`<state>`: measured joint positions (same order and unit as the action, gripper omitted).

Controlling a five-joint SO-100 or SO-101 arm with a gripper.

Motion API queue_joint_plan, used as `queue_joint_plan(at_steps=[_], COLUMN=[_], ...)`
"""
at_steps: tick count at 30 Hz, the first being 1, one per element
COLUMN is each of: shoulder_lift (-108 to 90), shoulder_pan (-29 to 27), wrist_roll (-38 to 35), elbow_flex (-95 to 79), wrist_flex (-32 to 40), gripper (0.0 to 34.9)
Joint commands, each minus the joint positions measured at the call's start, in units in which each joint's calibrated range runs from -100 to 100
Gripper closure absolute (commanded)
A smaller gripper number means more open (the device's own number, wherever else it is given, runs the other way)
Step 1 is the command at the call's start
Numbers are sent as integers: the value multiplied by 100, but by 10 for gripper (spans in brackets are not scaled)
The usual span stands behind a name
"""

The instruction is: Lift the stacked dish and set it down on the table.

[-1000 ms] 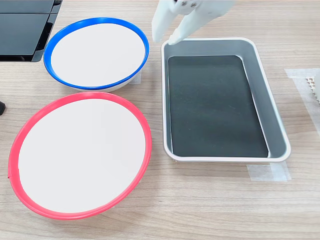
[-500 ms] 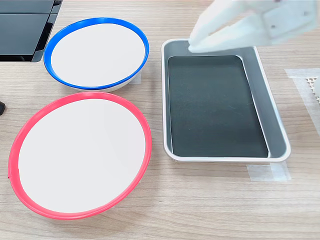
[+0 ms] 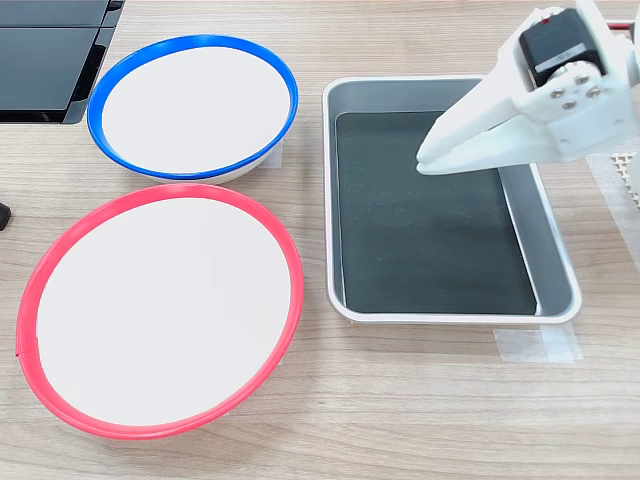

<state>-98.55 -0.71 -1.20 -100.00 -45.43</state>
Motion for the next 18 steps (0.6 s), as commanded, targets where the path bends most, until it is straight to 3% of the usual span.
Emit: queue_joint_plan(at_steps=[1, 18], shoulder_lift=[-51, -51], shoulder_pan=[-132, -28], wrist_roll=[15, -44], elbow_flex=[0, 0], wrist_flex=[-199, -199], gripper=[349, 346])
